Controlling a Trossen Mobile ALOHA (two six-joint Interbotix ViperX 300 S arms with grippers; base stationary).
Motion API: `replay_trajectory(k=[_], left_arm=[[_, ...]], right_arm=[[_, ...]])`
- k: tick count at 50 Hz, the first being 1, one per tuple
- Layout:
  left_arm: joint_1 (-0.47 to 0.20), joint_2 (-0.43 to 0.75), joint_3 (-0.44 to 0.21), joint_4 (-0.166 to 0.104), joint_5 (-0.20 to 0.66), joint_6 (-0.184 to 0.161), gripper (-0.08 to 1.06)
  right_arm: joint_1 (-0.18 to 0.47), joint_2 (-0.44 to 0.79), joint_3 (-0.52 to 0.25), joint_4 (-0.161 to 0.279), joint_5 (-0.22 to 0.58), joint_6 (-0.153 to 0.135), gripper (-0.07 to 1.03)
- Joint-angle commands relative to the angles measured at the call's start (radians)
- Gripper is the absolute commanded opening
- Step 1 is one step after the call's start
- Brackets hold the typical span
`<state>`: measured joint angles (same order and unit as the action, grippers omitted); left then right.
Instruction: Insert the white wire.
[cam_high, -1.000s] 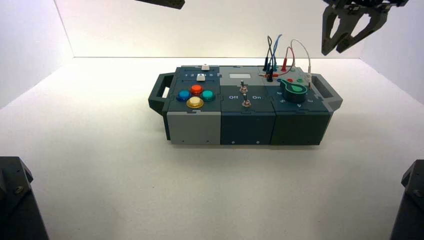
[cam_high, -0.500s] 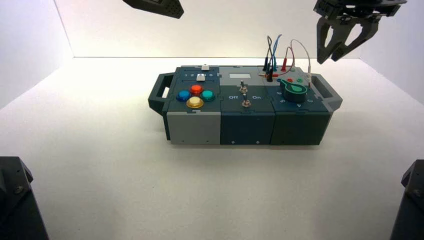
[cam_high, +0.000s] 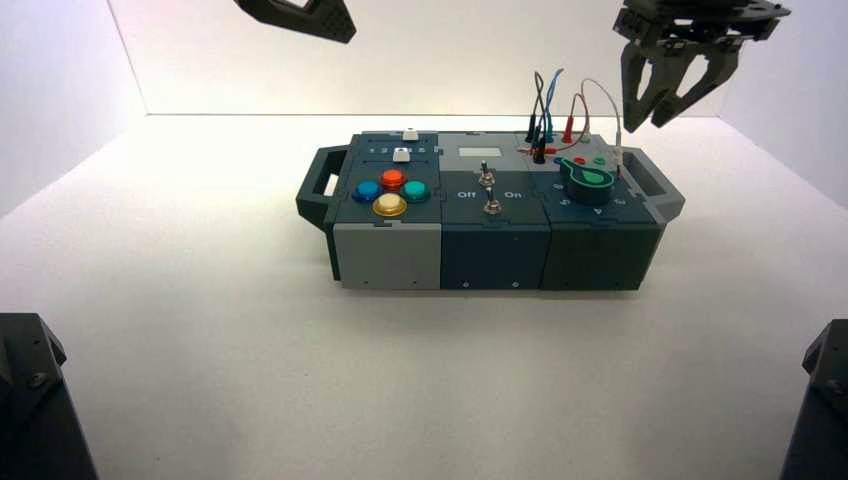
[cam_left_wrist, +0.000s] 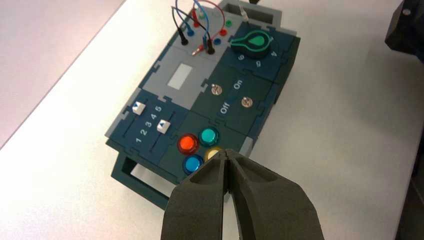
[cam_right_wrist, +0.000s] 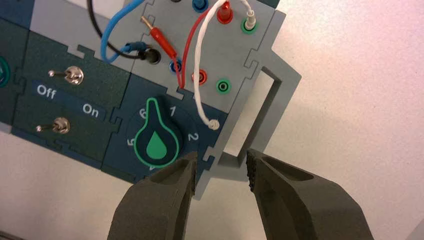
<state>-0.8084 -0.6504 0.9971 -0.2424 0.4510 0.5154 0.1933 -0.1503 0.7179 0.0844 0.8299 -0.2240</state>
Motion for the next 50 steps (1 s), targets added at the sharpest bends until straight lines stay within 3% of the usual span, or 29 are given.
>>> replay_trajectory(k=[1,31,40,50], left_arm=[[0.003,0.003,-0.02,0.002,0.0,0.003,-0.03],[0.003,0.011,-0.015,0.002,-0.003,0.003,-0.03],[0.003,0.009,-0.015,0.002,-0.003,0.003,-0.03],[0.003,0.009,-0.015,0.002,-0.003,0.003,-0.03]], right_arm=[[0.008,0.011,-0.028,0.0,-0.008,-0.006,0.53],[0.034,0.064,-0.029,-0.002,-0.077,-0.006,0.53],[0.034,0.072,-0.029,-0.021,-0.081,-0.006,0.52],[0.034,0.086,-0.029,-0.032,-0.101,-0.006,0.4]])
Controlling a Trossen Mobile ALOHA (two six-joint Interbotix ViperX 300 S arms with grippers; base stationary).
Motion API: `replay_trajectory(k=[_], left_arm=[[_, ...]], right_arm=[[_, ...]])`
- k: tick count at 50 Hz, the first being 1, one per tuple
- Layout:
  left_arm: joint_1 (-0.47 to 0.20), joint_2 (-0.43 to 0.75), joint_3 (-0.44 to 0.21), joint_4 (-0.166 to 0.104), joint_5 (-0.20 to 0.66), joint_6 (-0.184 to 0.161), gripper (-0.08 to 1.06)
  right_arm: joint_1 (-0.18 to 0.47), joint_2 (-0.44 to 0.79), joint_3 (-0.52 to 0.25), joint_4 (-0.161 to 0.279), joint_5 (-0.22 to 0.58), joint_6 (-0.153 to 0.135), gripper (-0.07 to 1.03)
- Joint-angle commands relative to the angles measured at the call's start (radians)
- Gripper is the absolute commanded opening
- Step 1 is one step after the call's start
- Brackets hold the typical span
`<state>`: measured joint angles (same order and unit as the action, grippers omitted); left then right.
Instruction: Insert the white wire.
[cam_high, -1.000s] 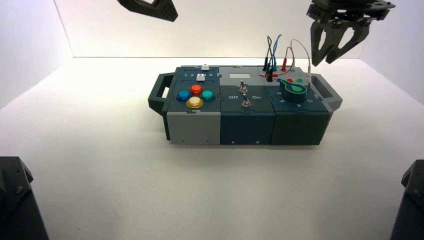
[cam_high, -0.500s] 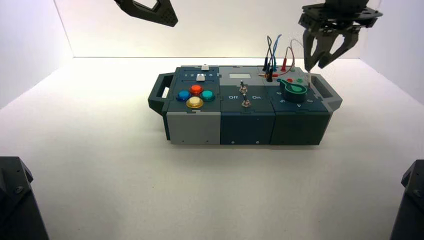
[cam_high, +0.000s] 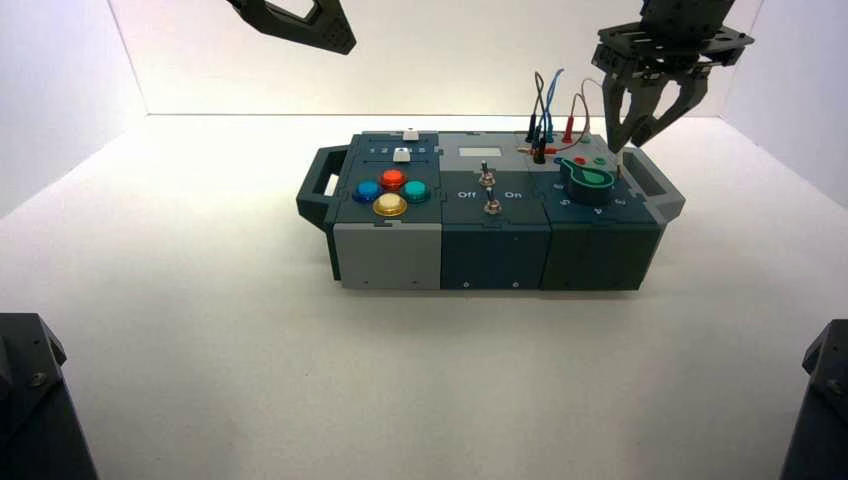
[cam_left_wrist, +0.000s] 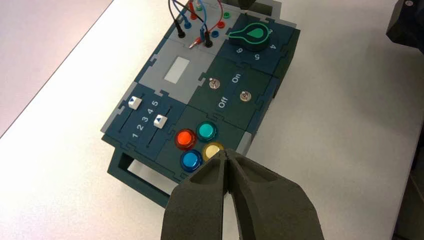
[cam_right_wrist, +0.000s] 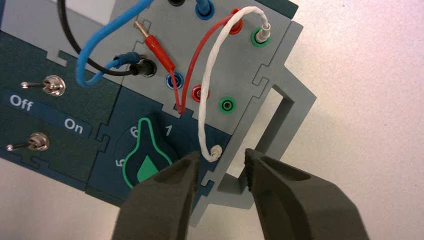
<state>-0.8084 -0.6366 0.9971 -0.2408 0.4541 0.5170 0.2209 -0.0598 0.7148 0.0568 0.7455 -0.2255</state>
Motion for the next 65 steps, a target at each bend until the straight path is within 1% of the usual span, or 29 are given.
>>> replay_trajectory(k=[1,4,11,21,26,29,30,32,34,36,41,57,65], left_arm=[[0.003,-0.005,-0.015,0.0,-0.006,0.002,-0.03],[0.003,-0.005,-0.015,0.0,-0.006,0.002,-0.03],[0.003,-0.003,-0.015,0.0,-0.008,0.002,-0.03],[0.003,-0.003,-0.015,0.0,-0.008,0.002,-0.03],[0.003,-0.005,-0.015,0.0,-0.009,0.002,-0.03],[0.003,-0.005,-0.015,0.0,-0.009,0.002,-0.03],[0.003,-0.005,-0.015,0.0,-0.009,0.002,-0.03],[0.003,-0.005,-0.015,0.0,-0.009,0.002,-0.03],[0.003,-0.005,-0.015,0.0,-0.009,0.002,-0.03],[0.003,-0.005,-0.015,0.0,-0.009,0.002,-0.03],[0.003,-0.005,-0.015,0.002,-0.009,0.002,-0.03],[0.009,-0.005,-0.014,0.0,-0.009,0.002,-0.03],[0.014,-0.005,-0.012,0.0,-0.009,0.002,-0.03]], right_arm=[[0.006,-0.003,-0.026,-0.005,-0.018,-0.005,0.39],[0.006,-0.003,-0.026,-0.005,-0.031,-0.005,0.38],[0.006,-0.002,-0.026,-0.005,-0.044,-0.005,0.28],[0.006,0.021,-0.028,-0.005,-0.043,-0.005,0.28],[0.006,0.023,-0.028,-0.003,-0.043,-0.005,0.27],[0.006,0.021,-0.028,-0.005,-0.041,-0.005,0.21],[0.006,0.021,-0.029,-0.005,-0.04,-0.005,0.16],[0.006,0.018,-0.031,-0.005,-0.034,-0.005,0.02],[0.006,0.017,-0.034,-0.005,-0.029,-0.005,-0.04],[0.006,0.014,-0.035,-0.005,-0.026,-0.005,-0.02],[0.006,-0.003,-0.037,-0.002,-0.029,-0.005,-0.02],[0.006,-0.084,0.008,0.012,-0.149,0.002,-0.02],[0.006,-0.067,0.011,0.018,-0.161,0.003,-0.02]])
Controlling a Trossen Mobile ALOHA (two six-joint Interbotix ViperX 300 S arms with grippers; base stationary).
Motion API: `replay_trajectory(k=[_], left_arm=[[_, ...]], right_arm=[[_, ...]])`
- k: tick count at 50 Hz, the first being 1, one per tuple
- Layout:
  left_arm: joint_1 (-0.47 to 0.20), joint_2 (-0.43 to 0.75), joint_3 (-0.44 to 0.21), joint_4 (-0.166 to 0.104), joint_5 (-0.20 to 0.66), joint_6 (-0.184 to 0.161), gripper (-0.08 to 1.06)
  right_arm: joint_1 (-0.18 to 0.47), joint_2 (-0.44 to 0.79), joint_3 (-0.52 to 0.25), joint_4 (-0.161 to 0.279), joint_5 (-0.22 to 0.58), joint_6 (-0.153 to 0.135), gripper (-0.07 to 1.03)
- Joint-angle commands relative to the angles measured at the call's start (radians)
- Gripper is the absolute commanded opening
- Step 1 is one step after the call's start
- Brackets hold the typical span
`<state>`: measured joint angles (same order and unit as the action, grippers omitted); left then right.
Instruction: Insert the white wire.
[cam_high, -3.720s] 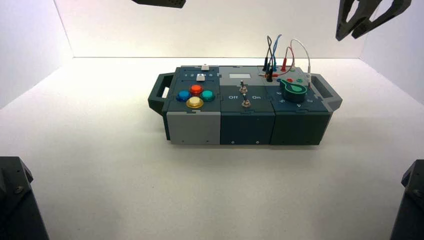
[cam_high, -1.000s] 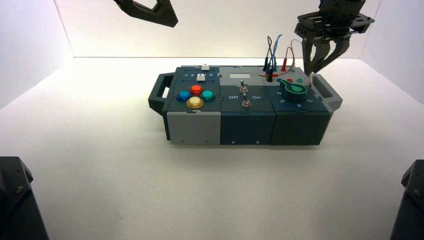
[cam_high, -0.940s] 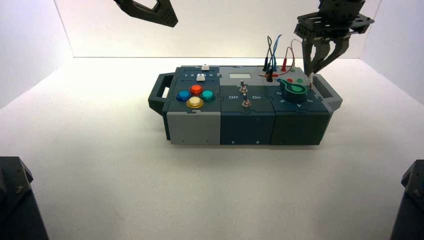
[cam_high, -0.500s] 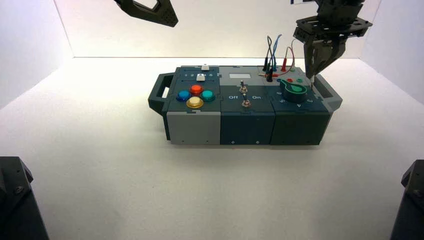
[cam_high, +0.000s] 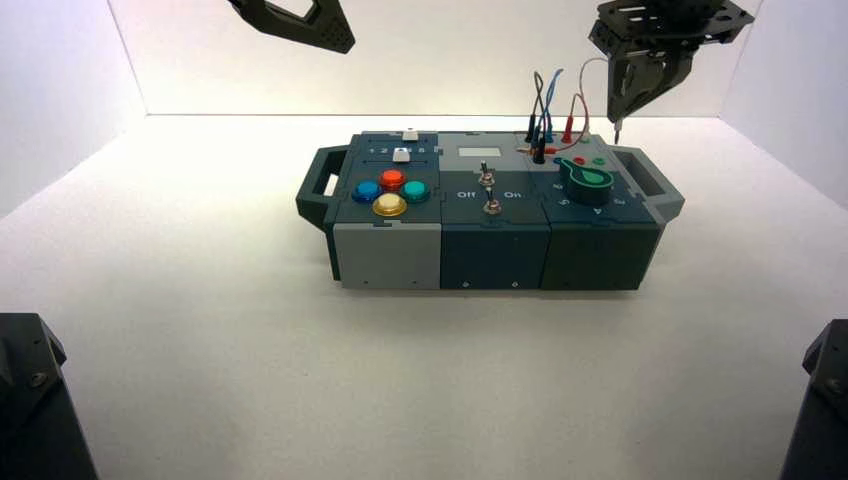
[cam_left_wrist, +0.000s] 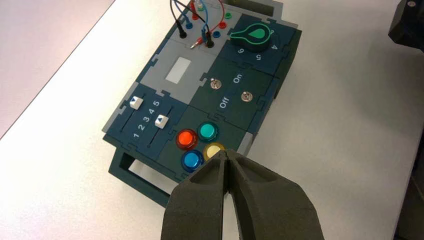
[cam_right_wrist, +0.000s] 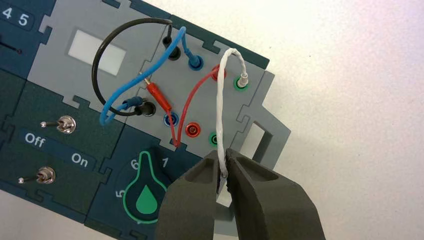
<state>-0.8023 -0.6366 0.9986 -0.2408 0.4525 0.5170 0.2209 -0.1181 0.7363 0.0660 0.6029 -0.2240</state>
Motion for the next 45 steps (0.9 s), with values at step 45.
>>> replay_trajectory(k=[45], left_arm=[[0.012,-0.008,-0.014,0.0,-0.008,0.002,-0.03]], right_arm=[[0.025,0.049,0.026,0.031,-0.17,0.015,-0.02]])
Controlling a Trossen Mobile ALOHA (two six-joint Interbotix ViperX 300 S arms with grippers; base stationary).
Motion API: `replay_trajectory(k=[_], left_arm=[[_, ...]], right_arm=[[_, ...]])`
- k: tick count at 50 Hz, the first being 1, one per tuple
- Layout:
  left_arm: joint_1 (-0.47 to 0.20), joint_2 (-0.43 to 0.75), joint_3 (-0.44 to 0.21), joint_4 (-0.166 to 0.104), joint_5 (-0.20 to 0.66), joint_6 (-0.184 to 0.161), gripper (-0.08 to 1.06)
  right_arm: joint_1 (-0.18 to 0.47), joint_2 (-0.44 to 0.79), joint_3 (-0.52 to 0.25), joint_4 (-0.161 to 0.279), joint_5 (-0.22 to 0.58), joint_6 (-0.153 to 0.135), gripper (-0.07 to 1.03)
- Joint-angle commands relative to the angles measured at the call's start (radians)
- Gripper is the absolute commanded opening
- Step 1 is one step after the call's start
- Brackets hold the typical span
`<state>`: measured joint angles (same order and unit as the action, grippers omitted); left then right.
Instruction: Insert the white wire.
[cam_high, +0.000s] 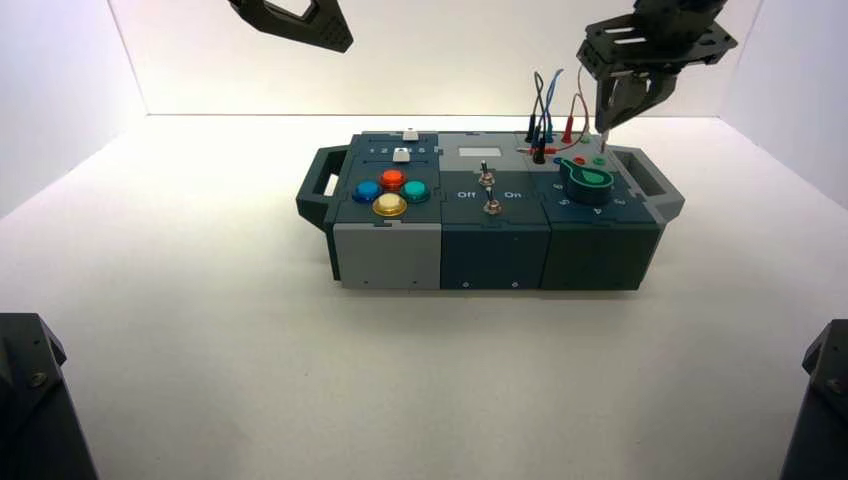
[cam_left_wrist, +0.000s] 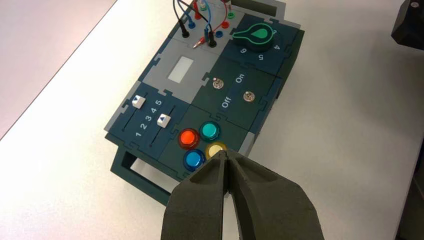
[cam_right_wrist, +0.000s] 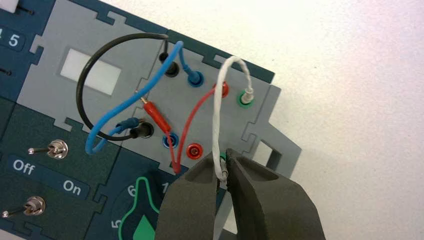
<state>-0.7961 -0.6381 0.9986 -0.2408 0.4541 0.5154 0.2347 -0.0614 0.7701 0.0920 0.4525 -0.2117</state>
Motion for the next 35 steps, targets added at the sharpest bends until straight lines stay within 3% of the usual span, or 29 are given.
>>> replay_trajectory(k=[1,35], left_arm=[[0.006,-0.006,-0.014,0.0,-0.009,0.003,-0.03],[0.008,-0.006,-0.014,0.0,-0.009,0.003,-0.03]], right_arm=[[0.012,-0.006,-0.008,0.003,-0.02,0.003,-0.02],[0.011,-0.005,-0.011,-0.028,-0.015,0.0,-0.02]])
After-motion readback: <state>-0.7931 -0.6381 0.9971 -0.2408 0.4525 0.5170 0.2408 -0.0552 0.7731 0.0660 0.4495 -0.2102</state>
